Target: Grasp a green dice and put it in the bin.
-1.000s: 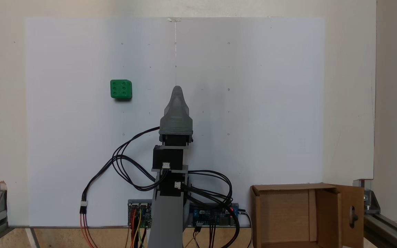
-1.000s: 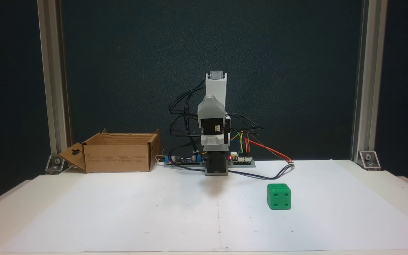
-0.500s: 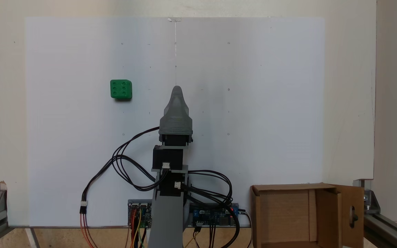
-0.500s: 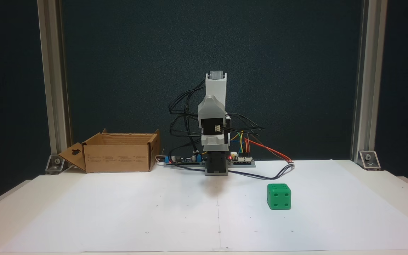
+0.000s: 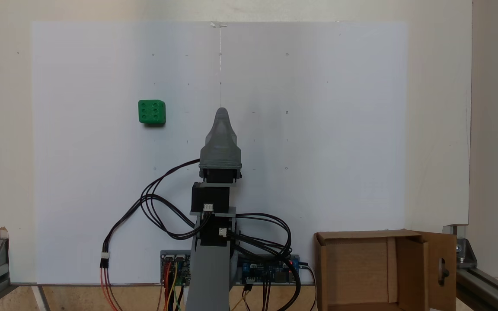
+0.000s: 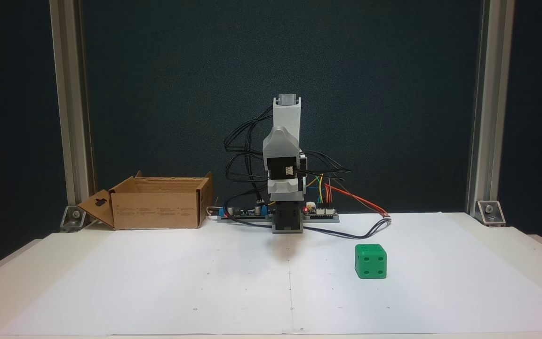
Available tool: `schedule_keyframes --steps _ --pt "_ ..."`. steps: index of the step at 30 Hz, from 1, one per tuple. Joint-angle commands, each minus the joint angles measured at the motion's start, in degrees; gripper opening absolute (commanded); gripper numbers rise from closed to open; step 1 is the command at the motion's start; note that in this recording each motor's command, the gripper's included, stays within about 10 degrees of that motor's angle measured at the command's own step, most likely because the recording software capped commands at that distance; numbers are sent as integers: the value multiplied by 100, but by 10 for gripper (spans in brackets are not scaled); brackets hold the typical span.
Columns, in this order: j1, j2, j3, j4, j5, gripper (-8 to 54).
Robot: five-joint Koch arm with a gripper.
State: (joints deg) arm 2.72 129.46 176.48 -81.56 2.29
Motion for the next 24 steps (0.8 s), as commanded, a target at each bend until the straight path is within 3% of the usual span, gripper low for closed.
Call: schedule_keyframes --steps 1,7,24 --pt "-26 598 281 -272 -299 445" --pt "-237 598 105 26 -343 427" --pt "-202 598 -3902 6546 -237 431"
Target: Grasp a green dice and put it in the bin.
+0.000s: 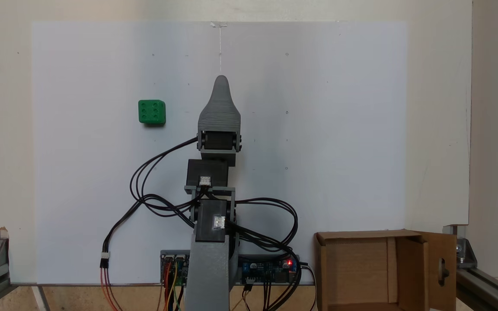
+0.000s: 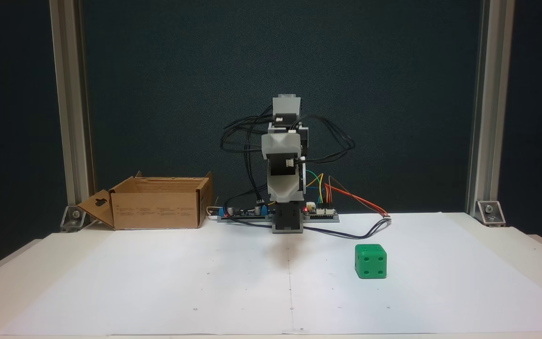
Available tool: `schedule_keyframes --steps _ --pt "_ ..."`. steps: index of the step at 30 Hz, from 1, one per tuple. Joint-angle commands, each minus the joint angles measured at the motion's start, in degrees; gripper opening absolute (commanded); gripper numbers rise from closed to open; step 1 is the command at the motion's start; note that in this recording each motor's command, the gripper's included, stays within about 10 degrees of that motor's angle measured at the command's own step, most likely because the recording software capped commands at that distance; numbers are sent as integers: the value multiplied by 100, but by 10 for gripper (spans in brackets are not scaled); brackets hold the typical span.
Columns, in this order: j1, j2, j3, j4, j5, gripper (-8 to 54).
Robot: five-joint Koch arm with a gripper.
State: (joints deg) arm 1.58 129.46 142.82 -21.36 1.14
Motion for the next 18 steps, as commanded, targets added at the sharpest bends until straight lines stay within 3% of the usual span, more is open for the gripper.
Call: schedule_keyframes --steps 1,10,18 --pt "-132 598 -765 921 -70 431" --pt "-782 571 -2101 4331 185 431" --pt "-1143 -308 -3665 7249 844 435"
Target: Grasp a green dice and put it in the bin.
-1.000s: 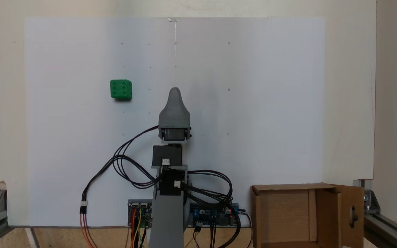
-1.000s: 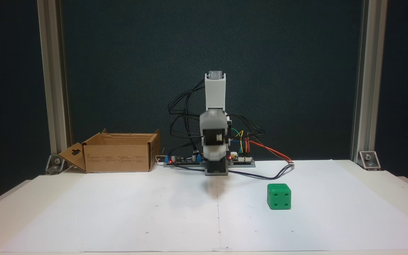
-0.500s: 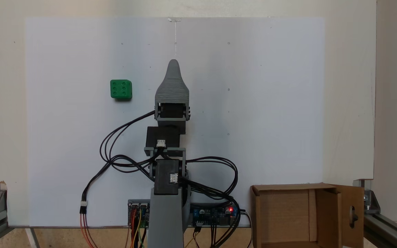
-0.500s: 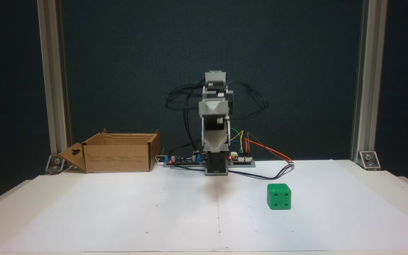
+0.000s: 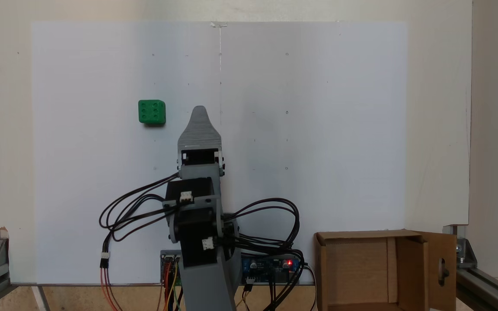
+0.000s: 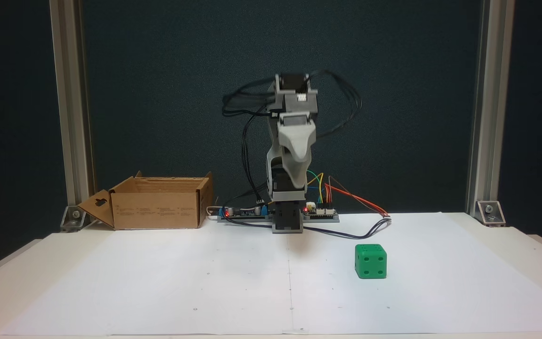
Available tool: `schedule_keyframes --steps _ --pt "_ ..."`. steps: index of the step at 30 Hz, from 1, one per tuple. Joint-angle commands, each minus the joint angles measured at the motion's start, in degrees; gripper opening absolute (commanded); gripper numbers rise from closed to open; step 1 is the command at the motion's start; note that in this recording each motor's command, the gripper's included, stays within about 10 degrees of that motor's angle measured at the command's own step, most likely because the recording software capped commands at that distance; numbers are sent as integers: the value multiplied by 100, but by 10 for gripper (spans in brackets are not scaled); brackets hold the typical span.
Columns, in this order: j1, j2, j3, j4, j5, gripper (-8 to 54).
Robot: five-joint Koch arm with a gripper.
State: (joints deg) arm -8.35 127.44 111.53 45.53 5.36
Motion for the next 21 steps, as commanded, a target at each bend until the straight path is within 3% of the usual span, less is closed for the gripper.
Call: schedule_keyframes --steps 1,7,21 --pt "-264 -281 -773 903 527 439" --pt "-861 -1371 -2118 2909 1116 448" --pt "-1995 -3129 -3894 2892 2188 446"
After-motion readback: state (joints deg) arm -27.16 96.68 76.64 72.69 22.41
